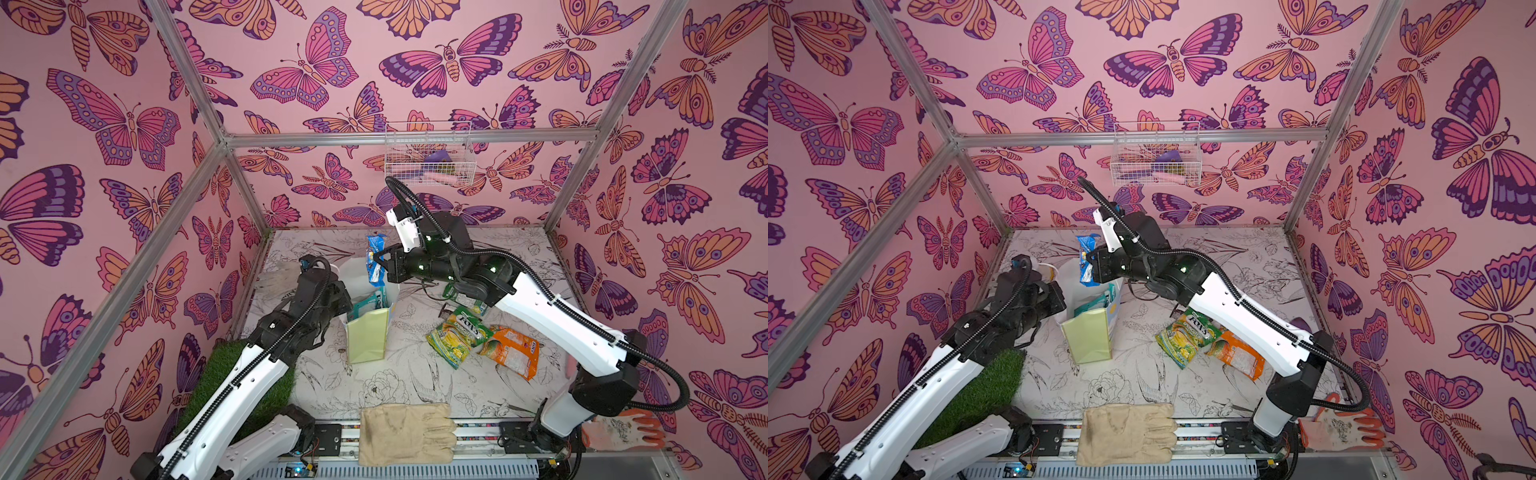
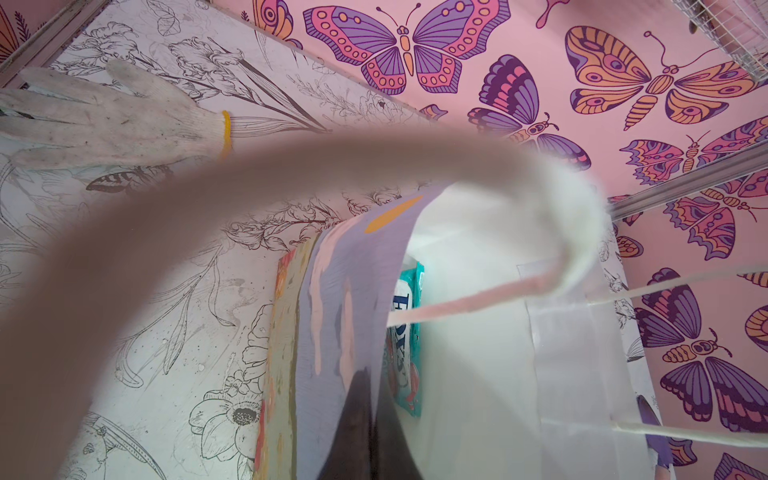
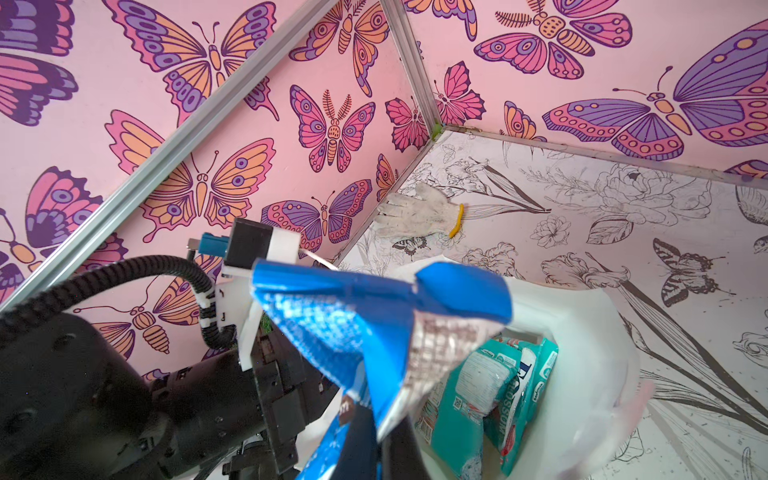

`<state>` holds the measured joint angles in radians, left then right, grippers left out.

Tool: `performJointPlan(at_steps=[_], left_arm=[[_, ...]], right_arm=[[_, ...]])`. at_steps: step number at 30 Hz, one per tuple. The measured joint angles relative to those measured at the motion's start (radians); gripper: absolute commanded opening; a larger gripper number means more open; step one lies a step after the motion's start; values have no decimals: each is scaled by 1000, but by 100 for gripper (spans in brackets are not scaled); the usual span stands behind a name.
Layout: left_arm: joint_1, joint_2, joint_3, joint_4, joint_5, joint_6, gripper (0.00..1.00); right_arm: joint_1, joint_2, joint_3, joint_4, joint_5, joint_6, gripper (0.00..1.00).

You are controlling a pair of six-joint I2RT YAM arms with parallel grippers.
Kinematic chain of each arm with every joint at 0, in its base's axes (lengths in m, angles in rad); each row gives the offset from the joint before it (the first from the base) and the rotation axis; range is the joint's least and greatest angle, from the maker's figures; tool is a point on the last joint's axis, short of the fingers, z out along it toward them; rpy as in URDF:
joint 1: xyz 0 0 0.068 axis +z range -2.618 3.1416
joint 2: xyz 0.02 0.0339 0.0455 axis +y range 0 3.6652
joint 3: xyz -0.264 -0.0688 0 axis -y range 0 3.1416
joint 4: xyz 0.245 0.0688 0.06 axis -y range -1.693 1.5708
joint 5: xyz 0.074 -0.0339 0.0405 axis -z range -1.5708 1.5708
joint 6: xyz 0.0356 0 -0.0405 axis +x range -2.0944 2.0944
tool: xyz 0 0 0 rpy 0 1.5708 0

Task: Place the snacks into the paper bag
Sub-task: 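Lower the blue wrapper into the white bag and open the right gripper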

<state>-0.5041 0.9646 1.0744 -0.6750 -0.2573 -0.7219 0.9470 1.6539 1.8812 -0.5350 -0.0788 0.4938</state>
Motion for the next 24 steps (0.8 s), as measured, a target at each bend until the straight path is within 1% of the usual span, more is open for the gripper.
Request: performJointPlan(at_steps=[9,14,21,22,24], left_arm=[[0,-2,0,-3,0,0,0],[0,-2,0,-3,0,0,0],[1,-2,0,-3,1,0,0],[1,-2,0,-3,2,0,0],[1,-2,0,-3,3,0,0]], right_arm=[[0,42,-34,-5,0,16,5],[0,48,-58,-7,-1,31,10],[0,48,-82,-8,-1,37,15],[0,48,-84,-10,-1,39,17],[2,48,-87,-11,-1,44,26]])
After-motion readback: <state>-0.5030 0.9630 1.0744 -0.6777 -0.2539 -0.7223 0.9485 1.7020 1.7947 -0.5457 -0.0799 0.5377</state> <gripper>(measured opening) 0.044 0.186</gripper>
